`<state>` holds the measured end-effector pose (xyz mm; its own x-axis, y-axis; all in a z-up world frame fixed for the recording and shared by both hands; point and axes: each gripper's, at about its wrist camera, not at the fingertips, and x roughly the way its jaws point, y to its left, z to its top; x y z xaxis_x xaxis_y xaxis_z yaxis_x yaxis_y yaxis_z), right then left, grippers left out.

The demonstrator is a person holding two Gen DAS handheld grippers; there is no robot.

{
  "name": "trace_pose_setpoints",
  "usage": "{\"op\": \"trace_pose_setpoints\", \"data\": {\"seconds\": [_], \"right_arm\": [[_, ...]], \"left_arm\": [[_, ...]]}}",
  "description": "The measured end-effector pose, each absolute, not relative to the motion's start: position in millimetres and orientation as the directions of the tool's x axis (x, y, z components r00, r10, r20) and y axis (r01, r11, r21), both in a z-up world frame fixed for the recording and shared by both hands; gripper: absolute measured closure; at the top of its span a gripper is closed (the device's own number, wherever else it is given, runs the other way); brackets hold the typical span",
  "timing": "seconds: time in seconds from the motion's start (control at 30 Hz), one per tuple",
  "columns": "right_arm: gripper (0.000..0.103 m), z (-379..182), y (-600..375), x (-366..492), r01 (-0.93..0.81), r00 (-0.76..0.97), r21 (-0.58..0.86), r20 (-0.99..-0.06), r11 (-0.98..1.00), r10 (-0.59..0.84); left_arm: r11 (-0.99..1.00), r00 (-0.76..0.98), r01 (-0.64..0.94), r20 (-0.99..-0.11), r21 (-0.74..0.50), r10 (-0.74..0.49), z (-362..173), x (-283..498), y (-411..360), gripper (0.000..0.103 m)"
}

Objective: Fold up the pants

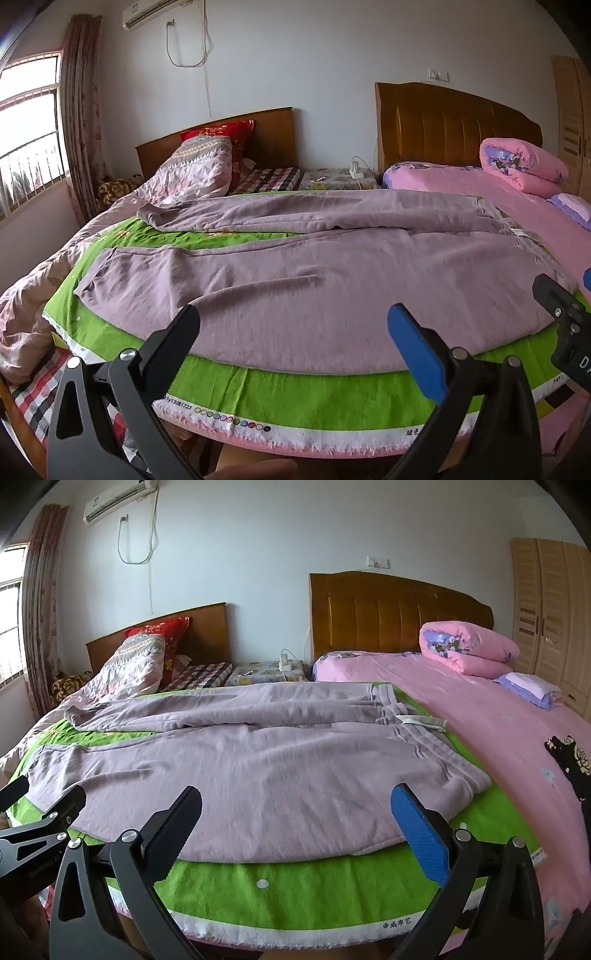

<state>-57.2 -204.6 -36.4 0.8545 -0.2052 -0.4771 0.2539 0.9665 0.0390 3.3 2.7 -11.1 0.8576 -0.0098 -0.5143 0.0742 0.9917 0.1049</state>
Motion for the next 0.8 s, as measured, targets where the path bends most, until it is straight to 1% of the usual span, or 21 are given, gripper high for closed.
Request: {"op": "trace_pose_setpoints", "data": {"seconds": [0.8], "right_arm": [[0.004,-41.4,-208.4,-54.8,0.246,0.848,0.049,-0.494,0.968,-0.190]], "left_arm": [[0.992,0.849,0.073,-0.528,0.102,-0.008,-14.7,3.0,2.3,0.001]]}}
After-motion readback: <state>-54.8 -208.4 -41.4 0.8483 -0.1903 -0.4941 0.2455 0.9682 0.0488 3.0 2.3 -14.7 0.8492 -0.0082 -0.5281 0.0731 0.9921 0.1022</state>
